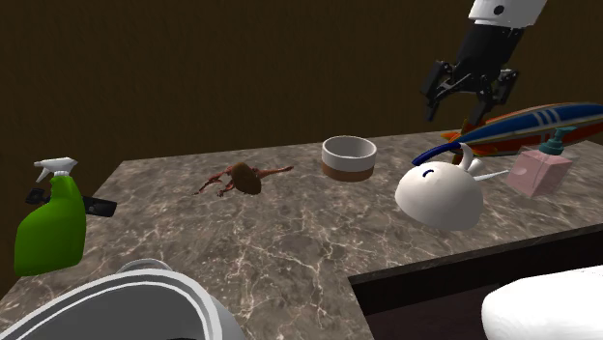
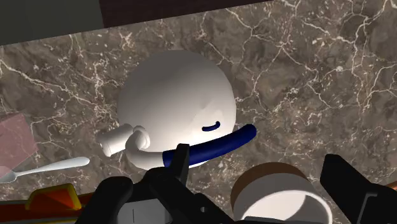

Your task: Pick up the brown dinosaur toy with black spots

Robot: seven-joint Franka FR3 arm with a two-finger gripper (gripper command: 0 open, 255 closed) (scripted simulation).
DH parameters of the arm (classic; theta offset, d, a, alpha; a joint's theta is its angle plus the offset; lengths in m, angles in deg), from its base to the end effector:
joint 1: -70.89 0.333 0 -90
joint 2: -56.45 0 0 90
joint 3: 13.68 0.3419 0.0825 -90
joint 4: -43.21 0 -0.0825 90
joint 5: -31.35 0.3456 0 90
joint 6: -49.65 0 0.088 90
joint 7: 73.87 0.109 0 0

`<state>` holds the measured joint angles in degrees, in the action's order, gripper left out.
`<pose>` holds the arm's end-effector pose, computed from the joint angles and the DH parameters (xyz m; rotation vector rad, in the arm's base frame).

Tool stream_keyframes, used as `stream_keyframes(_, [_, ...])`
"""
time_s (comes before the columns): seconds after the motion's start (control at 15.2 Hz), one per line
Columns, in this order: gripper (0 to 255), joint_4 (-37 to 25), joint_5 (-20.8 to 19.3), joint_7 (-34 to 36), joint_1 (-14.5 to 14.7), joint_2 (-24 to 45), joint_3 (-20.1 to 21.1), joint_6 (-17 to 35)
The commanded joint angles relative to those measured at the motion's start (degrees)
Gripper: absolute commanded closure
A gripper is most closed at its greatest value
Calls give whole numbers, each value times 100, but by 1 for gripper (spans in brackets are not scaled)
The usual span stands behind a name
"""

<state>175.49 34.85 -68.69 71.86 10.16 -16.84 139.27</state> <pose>0.2436 -0.0104 0.6322 -3.0326 0.1678 -0.0899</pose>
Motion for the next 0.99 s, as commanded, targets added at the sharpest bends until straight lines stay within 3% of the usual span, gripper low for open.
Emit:
stream_keyframes(0.0, [0,0,0,0,0,0,0,0])
stream_keyframes(0.46, [0,110,691,1364,61,647,819,591])
stream_keyframes(0.92, [0,-172,1219,2657,109,1674,1566,1265])
